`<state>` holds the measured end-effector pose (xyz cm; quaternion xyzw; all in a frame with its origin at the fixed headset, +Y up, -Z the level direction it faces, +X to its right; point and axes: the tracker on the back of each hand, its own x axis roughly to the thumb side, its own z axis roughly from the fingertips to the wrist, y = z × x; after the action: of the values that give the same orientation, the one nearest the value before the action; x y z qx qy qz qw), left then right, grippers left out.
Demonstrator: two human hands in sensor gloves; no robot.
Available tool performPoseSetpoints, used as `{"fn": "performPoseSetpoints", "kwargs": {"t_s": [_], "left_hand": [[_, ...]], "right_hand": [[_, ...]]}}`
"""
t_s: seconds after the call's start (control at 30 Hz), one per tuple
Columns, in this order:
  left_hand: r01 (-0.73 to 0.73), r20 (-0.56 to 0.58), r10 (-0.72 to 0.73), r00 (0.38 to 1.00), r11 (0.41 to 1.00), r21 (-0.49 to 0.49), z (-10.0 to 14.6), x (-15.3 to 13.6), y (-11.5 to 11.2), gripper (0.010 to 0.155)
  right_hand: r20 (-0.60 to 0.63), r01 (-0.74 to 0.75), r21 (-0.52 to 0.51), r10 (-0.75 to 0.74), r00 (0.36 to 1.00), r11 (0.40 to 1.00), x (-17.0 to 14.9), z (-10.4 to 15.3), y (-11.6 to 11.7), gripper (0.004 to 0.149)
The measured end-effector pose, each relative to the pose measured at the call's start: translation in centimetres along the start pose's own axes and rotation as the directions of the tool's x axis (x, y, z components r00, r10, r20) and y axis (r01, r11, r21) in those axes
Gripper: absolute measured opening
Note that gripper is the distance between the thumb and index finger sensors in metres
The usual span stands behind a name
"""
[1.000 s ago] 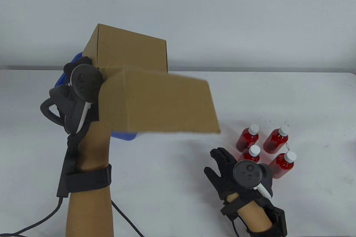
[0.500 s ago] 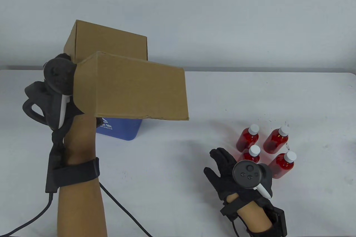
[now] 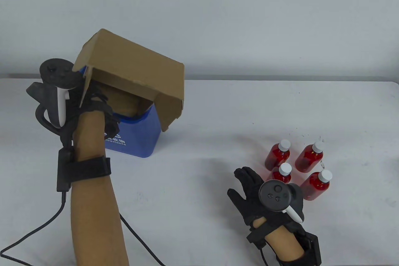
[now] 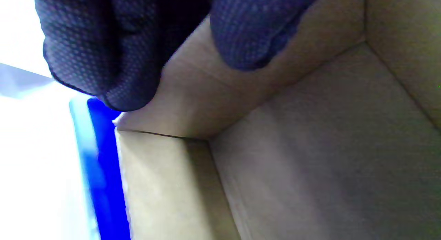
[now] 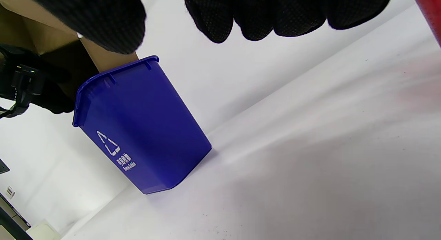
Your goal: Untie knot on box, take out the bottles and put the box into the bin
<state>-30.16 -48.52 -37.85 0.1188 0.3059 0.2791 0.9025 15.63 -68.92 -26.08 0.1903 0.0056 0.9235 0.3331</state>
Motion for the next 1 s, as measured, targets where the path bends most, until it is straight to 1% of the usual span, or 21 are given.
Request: {"fn": "performPoseSetpoints", "kwargs": {"t_s": [0.1, 0.17, 0.23, 0.33, 0.57, 0.67, 0.73, 0.8, 0.9, 1.0], "left_hand": [[0.008, -0.022, -0.008, 1.000, 1.000, -0.028, -0.2, -0.6, -0.5, 0.059], [-0.004, -0.007, 0.004, 1.000, 1.000, -0.013, -0.1, -0.8, -0.6, 0.060], [0.001, 0.016, -0.001, 1.000, 1.000, 0.014, 0.2, -0.7, -0.4, 0.062], [0.012, 0.022, -0.012, 1.000, 1.000, 0.012, 0.7, -0.5, 0.1, 0.062], [0.056, 0.061, -0.059, 0.996, 0.998, 0.043, 2.3, 0.5, 0.8, 0.061], [0.063, 0.097, -0.068, 0.993, 0.997, 0.049, 3.0, 1.1, 1.2, 0.060], [0.067, 0.149, -0.073, 0.986, 0.997, 0.047, 3.8, 1.7, 1.3, 0.060], [0.092, 0.225, -0.101, 0.969, 0.994, 0.050, 4.9, 2.2, 1.0, 0.061], [0.144, 0.329, -0.156, 0.931, 0.988, 0.061, 7.0, 2.6, 0.1, 0.062], [0.136, 0.421, -0.149, 0.895, 0.989, 0.060, 9.3, 2.4, -1.0, 0.062]], "right_hand": [[0.002, -0.002, 0.001, 0.002, 1.000, 1.000, 0.1, 0.0, 0.0, 0.071], [0.003, -0.002, 0.002, 0.002, 1.000, 1.000, 0.1, 0.0, 0.1, 0.071], [0.005, -0.004, 0.004, 0.004, 1.000, 1.000, 0.1, 0.0, 0.1, 0.071], [0.005, -0.004, 0.007, 0.004, 1.000, 1.000, 0.1, 0.0, 0.2, 0.071], [0.000, 0.005, 0.012, -0.005, 1.000, 1.000, 0.1, 0.0, 0.2, 0.071], [-0.002, 0.008, 0.017, -0.008, 1.000, 1.000, 0.1, 0.0, 0.3, 0.071], [-0.003, 0.006, 0.018, -0.006, 1.000, 1.000, 0.2, 0.0, 0.3, 0.071], [-0.001, 0.009, 0.016, -0.009, 1.000, 1.000, 0.2, 0.1, 0.2, 0.071], [0.006, 0.007, 0.011, -0.007, 1.000, 1.000, 0.3, 0.1, 0.2, 0.071], [0.014, 0.004, 0.011, -0.004, 1.000, 1.000, 0.5, 0.2, 0.2, 0.071]]}}
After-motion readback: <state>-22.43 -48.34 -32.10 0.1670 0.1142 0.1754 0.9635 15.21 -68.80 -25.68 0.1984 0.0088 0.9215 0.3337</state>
